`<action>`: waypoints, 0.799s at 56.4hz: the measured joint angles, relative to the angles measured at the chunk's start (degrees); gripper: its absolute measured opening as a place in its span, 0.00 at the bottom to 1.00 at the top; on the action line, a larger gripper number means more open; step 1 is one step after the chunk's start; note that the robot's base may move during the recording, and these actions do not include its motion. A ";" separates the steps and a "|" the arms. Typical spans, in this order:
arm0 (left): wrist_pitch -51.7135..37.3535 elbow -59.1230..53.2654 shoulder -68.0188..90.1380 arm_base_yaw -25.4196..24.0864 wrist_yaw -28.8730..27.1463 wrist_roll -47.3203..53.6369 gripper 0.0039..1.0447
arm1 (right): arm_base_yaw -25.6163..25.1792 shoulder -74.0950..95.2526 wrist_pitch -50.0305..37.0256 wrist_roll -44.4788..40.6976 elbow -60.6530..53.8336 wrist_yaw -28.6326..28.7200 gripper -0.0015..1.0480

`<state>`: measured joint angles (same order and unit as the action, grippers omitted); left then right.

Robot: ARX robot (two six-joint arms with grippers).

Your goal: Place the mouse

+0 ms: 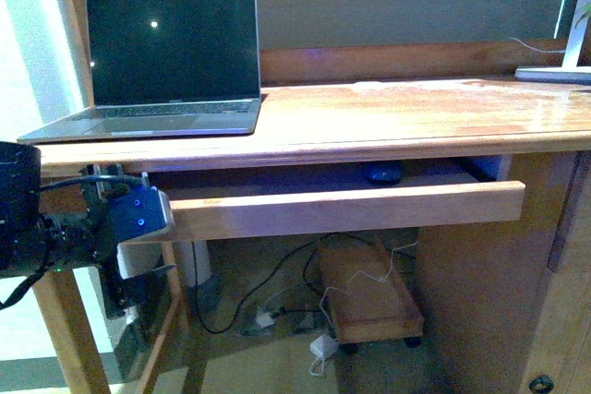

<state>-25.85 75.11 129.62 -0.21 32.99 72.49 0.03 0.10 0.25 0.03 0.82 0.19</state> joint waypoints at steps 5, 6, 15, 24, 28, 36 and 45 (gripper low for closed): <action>3.82 -1.88 -2.84 0.92 0.31 -3.37 0.93 | 0.00 0.00 0.00 0.00 0.00 0.00 0.99; 4.59 -2.43 -3.58 1.18 0.50 -4.02 0.93 | 0.00 0.00 0.00 0.00 0.00 0.00 0.99; 8.24 -6.43 -8.26 3.30 2.82 -10.10 0.93 | 0.00 0.00 0.00 0.00 0.00 0.00 0.99; 12.07 -11.30 -13.77 5.81 5.25 -17.03 0.93 | 0.00 0.00 0.00 0.00 0.00 0.00 0.99; 13.00 -13.03 -15.69 6.49 5.75 -19.21 0.93 | 0.00 0.00 0.00 0.00 0.00 0.00 0.99; 16.09 -17.40 -21.49 7.76 8.11 -26.99 0.93 | 0.00 0.00 0.00 0.00 0.00 0.00 0.99; 21.38 -21.22 -28.39 9.88 12.76 -34.62 0.93 | 0.00 0.00 0.00 0.00 0.00 0.00 0.99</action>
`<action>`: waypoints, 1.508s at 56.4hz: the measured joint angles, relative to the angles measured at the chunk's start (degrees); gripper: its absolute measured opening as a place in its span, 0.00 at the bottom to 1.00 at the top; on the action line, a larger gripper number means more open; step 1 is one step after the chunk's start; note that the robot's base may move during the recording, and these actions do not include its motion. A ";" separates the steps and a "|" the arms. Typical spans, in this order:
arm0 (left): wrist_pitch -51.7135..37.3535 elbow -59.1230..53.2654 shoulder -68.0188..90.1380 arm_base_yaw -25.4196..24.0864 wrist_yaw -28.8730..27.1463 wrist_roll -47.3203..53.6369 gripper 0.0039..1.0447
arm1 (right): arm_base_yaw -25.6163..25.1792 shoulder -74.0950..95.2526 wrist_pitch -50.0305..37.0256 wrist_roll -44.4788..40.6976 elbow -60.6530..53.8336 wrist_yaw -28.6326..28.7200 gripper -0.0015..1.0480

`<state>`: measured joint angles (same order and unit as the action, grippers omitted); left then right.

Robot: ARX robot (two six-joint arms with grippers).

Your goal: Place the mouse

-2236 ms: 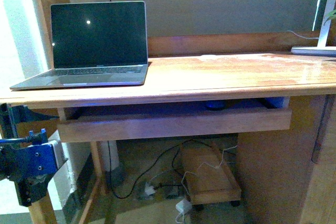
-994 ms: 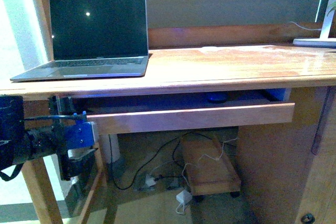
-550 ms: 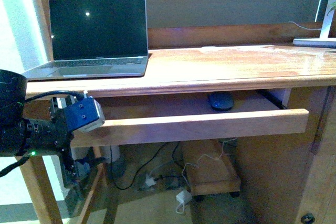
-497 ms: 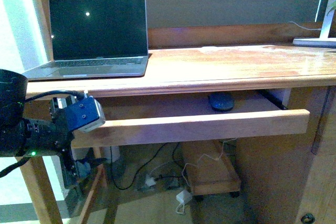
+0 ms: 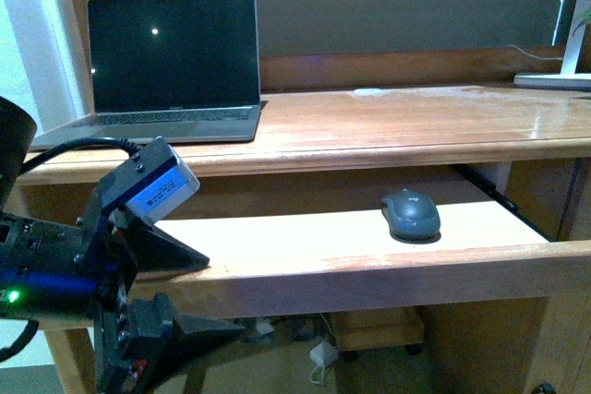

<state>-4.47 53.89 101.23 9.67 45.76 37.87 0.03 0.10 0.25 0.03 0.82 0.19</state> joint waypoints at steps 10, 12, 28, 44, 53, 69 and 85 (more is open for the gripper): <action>-9.53 -1.70 -3.63 1.18 -0.48 -14.25 0.93 | 0.00 0.00 0.00 0.00 0.00 0.00 0.99; -12.90 -1.64 -4.42 1.07 -2.67 -17.16 0.93 | 0.00 0.00 0.00 0.00 0.00 0.00 0.99; -26.64 -3.52 -16.50 -2.78 -33.75 -34.60 0.93 | 0.00 0.00 0.00 0.00 0.00 0.00 0.99; -23.41 -19.12 -41.16 0.35 -55.56 -36.65 0.93 | 0.00 0.00 0.00 0.00 0.00 0.00 0.99; -16.46 -27.36 -55.78 5.64 -63.63 -38.12 0.93 | 0.00 0.00 0.00 0.00 0.00 0.00 0.99; 2.03 -41.66 -83.89 10.93 -67.06 -38.53 0.58 | 0.00 0.00 0.00 0.00 0.00 0.00 0.99; 3.17 -51.04 -96.70 4.57 -59.08 -38.49 0.11 | 0.00 0.00 0.00 0.00 0.00 0.00 0.99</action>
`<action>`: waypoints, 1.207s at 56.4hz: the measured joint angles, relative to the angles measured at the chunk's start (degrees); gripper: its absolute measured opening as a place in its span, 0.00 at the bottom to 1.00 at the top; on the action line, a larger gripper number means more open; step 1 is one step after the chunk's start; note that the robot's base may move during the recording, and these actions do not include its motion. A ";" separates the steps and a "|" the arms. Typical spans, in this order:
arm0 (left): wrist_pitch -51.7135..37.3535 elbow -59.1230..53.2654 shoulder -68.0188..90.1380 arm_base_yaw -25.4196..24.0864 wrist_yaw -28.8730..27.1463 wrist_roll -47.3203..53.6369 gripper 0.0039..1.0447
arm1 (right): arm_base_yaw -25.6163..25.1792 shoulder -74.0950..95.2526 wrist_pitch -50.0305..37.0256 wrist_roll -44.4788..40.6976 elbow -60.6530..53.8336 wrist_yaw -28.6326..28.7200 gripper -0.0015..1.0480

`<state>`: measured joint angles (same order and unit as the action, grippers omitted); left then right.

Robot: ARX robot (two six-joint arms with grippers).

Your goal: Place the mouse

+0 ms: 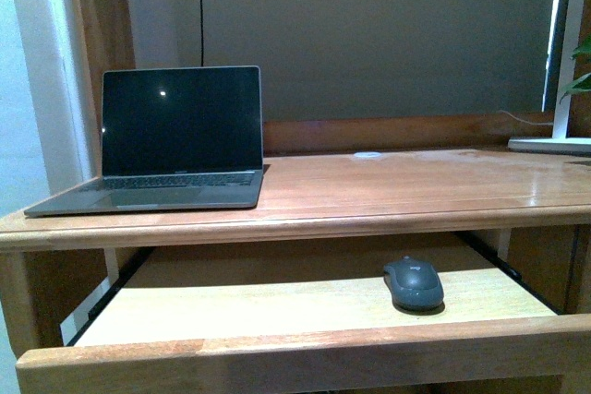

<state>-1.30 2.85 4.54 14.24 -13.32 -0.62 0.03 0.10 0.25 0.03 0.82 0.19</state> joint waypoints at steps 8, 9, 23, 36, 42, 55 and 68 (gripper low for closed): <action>0.31 -0.76 -2.03 -3.74 3.41 0.09 0.02 | 0.79 4.11 -2.25 4.39 0.20 3.65 0.99; 0.31 -1.27 -2.62 -4.17 3.82 0.09 0.02 | 1.81 6.16 -4.02 5.18 0.35 3.13 0.99; 1.33 -2.36 -4.22 -13.73 13.05 0.17 0.02 | 13.60 36.26 -26.86 6.78 7.56 -7.10 0.99; 1.33 -2.36 -4.22 -13.90 13.18 0.17 0.02 | 22.12 63.34 -37.97 3.15 20.00 -14.84 0.99; 1.33 -2.36 -4.24 -13.90 13.18 0.17 0.02 | 25.94 74.97 -39.47 -0.20 27.76 -18.51 0.99; 1.33 -2.36 -4.24 -13.90 13.18 0.15 0.03 | 30.25 88.94 -37.20 -4.20 41.99 -23.43 0.99; 1.33 -2.36 -4.24 -13.90 13.18 0.17 0.36 | 33.46 97.22 -28.28 -4.59 52.54 -26.58 0.99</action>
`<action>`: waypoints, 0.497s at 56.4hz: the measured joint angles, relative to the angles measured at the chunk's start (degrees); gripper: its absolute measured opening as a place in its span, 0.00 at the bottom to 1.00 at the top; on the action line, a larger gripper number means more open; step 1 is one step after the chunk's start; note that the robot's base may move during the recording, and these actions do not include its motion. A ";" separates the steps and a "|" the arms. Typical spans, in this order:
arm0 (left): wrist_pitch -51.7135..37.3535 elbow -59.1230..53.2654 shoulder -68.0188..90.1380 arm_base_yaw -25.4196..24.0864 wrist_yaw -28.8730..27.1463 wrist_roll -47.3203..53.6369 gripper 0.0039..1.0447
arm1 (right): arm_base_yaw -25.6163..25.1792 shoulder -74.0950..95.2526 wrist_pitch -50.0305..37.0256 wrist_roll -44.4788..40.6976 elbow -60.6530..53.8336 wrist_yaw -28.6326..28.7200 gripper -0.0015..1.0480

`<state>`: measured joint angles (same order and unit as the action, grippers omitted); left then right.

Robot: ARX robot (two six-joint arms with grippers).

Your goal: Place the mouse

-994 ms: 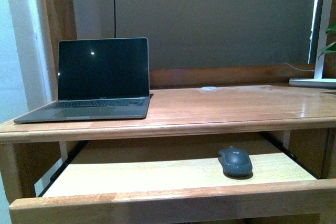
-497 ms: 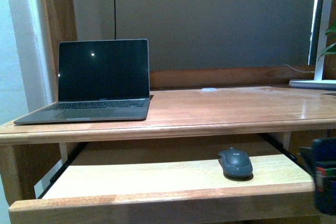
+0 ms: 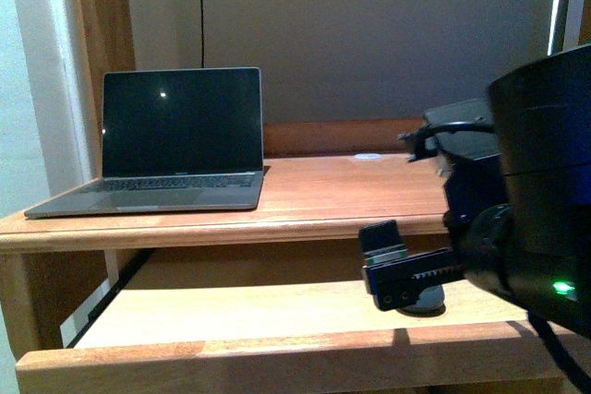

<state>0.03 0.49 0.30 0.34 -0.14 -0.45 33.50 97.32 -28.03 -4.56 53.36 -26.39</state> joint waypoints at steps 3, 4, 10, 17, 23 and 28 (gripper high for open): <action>0.00 0.00 0.00 0.00 0.00 0.00 0.44 | 0.79 1.90 2.64 0.04 2.71 -0.28 0.99; 0.00 0.00 0.00 0.00 0.00 0.00 0.46 | 0.96 2.27 3.26 0.04 3.32 -0.48 0.99; 0.00 0.00 0.00 0.00 0.00 0.00 0.63 | 2.05 6.19 8.76 0.37 9.64 -1.49 0.99; 0.00 0.00 0.00 0.00 0.00 0.00 0.83 | 2.45 10.54 16.02 1.64 17.03 -2.91 0.99; 0.00 0.00 0.00 0.00 0.00 0.11 0.95 | 2.43 13.18 20.76 2.82 21.35 -3.58 0.99; 0.00 0.00 0.00 0.00 0.00 0.11 0.93 | 2.29 14.99 23.98 3.91 24.24 -4.35 0.99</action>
<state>0.03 0.49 0.30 0.34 -0.14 -0.34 35.79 112.31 -4.05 -0.64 77.60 -30.74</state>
